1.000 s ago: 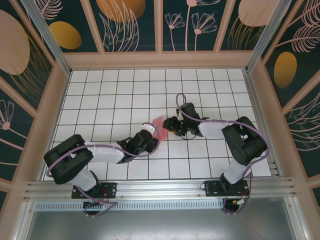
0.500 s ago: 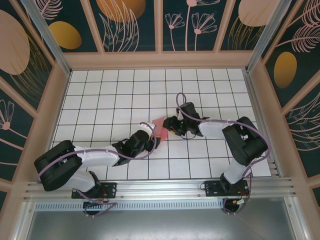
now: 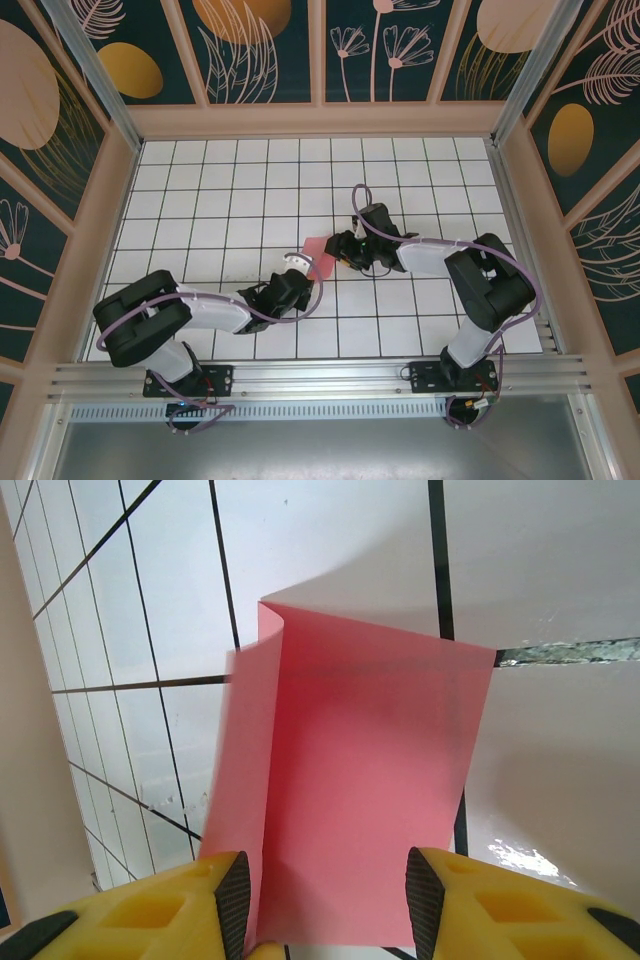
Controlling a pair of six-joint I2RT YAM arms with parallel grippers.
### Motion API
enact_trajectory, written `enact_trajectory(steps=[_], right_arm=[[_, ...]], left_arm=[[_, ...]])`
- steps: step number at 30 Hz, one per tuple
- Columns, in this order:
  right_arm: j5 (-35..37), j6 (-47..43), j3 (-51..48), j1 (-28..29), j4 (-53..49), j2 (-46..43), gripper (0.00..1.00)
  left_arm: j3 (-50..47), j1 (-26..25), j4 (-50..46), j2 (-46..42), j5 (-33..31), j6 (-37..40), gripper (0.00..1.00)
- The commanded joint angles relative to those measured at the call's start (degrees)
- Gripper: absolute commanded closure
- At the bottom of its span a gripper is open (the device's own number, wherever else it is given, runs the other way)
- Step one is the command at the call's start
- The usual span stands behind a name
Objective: Fold a paper plane with a square sheet of paper (pick it up from the middle)
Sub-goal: Fourth fold the wing at the center of the table.
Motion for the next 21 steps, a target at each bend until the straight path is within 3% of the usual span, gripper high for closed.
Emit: enact_trajectory(steps=[1,9,21], right_arm=[[0.0,0.4,1.7,0.6,-1.3,-2.0,0.52],[1.2,-0.3,1.3,0.4,-2.3,-4.1,0.52],[3.0,-2.7,-3.2,1.2,-1.3,-8.6,0.52]], left_arm=[[0.7,-0.3,2.3,0.0,-1.7,-0.8,0.79],[-2.3,-0.3,7.6,-1.2,4.0,-3.1,0.94],[-4.1,1.0,13.9,-2.1,16.2,-14.1,0.95]])
